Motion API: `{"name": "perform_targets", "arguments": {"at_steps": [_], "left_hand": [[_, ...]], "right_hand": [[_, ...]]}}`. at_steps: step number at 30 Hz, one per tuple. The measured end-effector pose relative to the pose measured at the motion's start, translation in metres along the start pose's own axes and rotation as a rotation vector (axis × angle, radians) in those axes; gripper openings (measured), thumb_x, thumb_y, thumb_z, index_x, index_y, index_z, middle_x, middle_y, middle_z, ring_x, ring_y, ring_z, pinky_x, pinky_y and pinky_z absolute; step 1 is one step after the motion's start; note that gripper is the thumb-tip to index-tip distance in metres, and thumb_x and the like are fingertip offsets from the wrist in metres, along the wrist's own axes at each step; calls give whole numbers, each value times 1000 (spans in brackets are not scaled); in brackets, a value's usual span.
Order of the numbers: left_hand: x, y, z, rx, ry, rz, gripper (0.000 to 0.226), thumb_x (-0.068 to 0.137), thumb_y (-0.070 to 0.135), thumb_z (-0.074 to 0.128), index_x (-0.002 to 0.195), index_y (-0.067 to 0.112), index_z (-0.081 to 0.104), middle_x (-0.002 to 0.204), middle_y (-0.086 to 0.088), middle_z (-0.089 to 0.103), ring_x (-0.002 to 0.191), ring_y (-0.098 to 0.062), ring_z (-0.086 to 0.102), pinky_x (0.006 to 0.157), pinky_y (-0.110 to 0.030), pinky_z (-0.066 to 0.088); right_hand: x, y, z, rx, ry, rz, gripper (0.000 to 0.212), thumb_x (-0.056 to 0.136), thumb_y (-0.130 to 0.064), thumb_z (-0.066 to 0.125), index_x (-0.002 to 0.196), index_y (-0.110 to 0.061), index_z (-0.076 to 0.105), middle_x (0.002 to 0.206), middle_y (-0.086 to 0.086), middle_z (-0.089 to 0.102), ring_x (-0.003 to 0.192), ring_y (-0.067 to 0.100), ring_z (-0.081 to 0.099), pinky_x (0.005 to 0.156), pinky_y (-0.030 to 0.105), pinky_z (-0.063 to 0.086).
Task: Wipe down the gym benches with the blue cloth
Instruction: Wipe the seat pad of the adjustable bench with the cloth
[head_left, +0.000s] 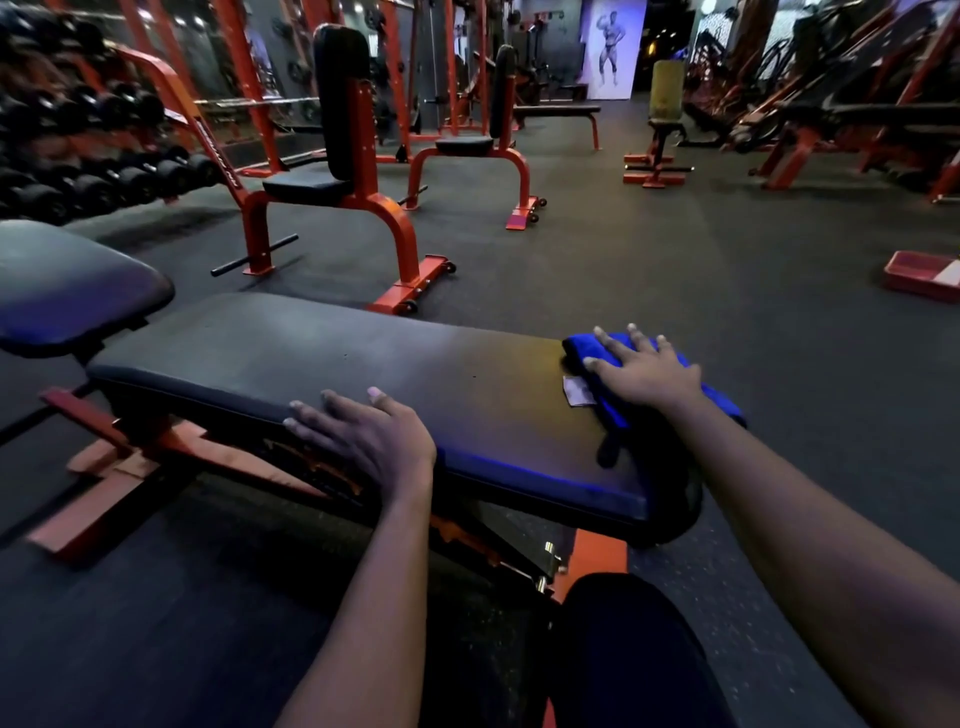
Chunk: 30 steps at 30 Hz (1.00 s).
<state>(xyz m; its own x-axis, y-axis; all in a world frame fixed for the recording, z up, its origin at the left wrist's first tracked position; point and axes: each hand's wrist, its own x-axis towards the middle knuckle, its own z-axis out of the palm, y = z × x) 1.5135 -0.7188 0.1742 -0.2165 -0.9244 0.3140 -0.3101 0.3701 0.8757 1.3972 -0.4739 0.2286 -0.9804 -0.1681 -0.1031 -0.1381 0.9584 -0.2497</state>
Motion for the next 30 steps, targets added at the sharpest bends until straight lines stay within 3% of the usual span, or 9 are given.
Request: {"name": "perform_targets", "arguments": {"at_steps": [8,14,17,20,26,30], "left_hand": [[0,-3,3,-3,2,16,54,95,25,46,133,-14,43,153,-34,21,145,-48,11,120,-51,9],[-1,-3,1,-10,-1,24,54,97,26,44,133,-15,43,152,-34,22,145,-48,12,120,-50,6],[2,-2,-5,-82,13,-4,53,99,23,46,135,-16,41,154,-31,22,146,-44,12,119,-44,4],[14,-3,-9,-157,48,-93,54,100,22,45,138,-16,37,155,-31,19,144,-45,15,118,-42,5],[56,-3,-9,-149,25,-334,68,103,33,34,152,-7,8,160,-28,-2,147,-45,3,120,-48,5],[56,-3,-10,-190,13,-346,70,103,34,33,152,-8,4,158,-31,-4,146,-47,9,120,-46,9]], "right_hand": [[-118,-16,35,-121,144,-115,60,91,-75,21,148,-59,11,164,-16,0,152,19,-2,118,58,6],[-80,-70,35,-136,24,-272,55,97,-67,17,150,-57,7,165,-11,-2,152,26,-4,116,64,3],[-97,-68,40,-127,76,-343,54,98,-64,18,150,-55,8,165,-12,2,152,22,0,118,60,3],[-126,-54,51,-176,185,-419,55,97,-66,16,150,-55,7,164,-15,6,152,18,4,118,57,6],[-62,-89,36,-115,-14,-354,54,97,-65,18,150,-57,7,165,-13,-2,152,21,-5,115,64,4],[-80,-82,44,-157,49,-438,55,99,-63,19,151,-53,6,165,-13,-1,152,18,-2,119,58,2]]}}
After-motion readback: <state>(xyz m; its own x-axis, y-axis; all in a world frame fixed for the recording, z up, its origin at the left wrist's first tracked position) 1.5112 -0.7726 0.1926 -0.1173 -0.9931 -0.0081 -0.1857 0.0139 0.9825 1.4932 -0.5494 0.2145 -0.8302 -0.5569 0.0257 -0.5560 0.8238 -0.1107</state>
